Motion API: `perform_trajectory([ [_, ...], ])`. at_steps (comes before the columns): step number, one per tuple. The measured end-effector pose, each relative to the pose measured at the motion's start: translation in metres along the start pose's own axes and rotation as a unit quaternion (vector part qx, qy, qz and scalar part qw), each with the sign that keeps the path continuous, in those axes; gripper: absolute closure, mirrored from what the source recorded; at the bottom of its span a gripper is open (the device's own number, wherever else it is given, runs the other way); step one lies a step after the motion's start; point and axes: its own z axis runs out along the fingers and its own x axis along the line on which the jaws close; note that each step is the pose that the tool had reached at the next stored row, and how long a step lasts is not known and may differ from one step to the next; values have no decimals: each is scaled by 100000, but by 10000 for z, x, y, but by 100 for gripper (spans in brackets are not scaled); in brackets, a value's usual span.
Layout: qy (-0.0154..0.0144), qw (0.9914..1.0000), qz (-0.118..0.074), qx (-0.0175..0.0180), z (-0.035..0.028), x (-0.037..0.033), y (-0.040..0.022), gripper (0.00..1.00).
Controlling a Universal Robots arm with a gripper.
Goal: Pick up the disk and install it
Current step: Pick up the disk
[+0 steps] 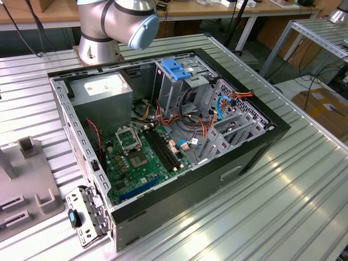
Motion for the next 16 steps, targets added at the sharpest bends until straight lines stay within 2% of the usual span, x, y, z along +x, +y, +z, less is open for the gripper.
perform_trajectory([
  [7,2,100000,-4,-7,-1,0,-7,65],
  [16,-61,100000,-1,-2,0,2,-67,65],
])
